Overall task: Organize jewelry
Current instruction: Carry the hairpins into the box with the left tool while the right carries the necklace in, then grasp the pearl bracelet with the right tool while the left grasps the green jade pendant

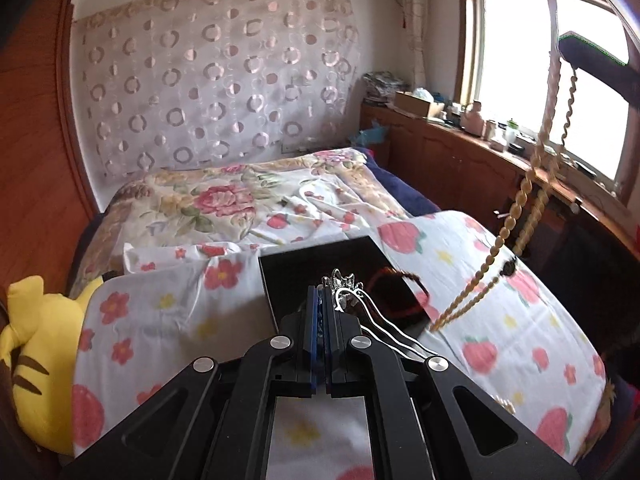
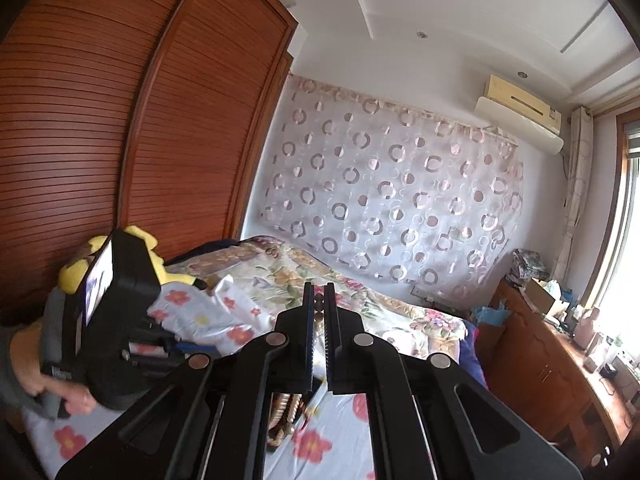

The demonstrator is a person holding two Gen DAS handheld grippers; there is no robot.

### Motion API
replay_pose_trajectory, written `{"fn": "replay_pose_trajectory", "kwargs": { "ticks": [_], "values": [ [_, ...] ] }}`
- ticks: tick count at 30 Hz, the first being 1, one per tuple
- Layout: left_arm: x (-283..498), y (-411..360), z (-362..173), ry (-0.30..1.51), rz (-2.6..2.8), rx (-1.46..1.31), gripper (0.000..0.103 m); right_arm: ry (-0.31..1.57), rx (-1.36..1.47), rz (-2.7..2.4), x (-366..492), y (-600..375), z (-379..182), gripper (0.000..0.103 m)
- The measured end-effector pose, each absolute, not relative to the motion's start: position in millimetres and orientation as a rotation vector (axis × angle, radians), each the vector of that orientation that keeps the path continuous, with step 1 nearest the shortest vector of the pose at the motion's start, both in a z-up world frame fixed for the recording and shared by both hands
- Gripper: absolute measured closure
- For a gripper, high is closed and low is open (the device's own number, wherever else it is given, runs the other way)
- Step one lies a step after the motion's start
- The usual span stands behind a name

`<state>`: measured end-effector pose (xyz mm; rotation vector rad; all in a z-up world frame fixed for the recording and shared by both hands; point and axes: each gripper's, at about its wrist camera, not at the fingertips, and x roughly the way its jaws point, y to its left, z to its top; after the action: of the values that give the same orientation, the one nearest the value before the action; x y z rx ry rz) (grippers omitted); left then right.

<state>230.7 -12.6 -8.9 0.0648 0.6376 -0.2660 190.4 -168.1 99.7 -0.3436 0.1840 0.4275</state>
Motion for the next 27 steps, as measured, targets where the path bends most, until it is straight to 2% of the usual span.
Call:
{"fn": "replay_pose_trajectory", "kwargs": {
  "ticks": [9, 11, 12, 13, 15, 16, 17, 19, 20, 24, 27],
  "values": [
    [257.4, -12.8, -41.7, 0.676, -0.222, 0.043, 0.1, 0.317, -0.388, 0.428, 251.5, -136.4, 67.0, 0.098],
    [254.5, -7.8, -44.8, 0.68, -0.212, 0.031, 0.087, 0.358, -0.379, 0.431, 262.3, -134.0, 54.1, 0.098],
    [253.1, -5.8, -45.1, 0.679, -0.21, 0.028, 0.074, 0.374, -0.372, 0.436, 264.7, -133.2, 49.1, 0.098],
    [248.7, -3.0, -44.8, 0.669, -0.207, 0.027, 0.068, 0.398, -0.359, 0.448, 267.8, -133.8, 42.6, 0.097],
    [240.5, -0.3, -44.1, 0.655, -0.201, 0.03, 0.068, 0.456, -0.33, 0.481, 271.2, -134.4, 28.2, 0.097],
    [236.3, 1.0, -44.0, 0.652, -0.196, 0.032, 0.065, 0.478, -0.321, 0.489, 273.7, -134.9, 23.9, 0.094],
    [232.7, 1.7, -43.8, 0.649, -0.194, 0.034, 0.06, 0.496, -0.315, 0.489, 275.6, -135.4, 19.5, 0.086],
    [223.6, 3.1, -42.6, 0.639, -0.189, 0.039, 0.045, 0.508, -0.302, 0.498, 274.7, -136.3, 13.5, 0.077],
    [217.7, 2.8, -42.7, 0.635, -0.19, 0.043, 0.042, 0.515, -0.291, 0.515, 272.6, -138.4, 11.1, 0.07],
    [202.0, 2.3, -42.8, 0.625, -0.187, 0.049, 0.024, 0.527, -0.279, 0.535, 253.0, -144.0, 2.6, 0.068],
    [191.3, 2.7, -43.5, 0.618, -0.197, 0.033, 0.018, 0.551, -0.268, 0.558, 228.8, -154.3, -8.6, 0.068]
  ]
}}
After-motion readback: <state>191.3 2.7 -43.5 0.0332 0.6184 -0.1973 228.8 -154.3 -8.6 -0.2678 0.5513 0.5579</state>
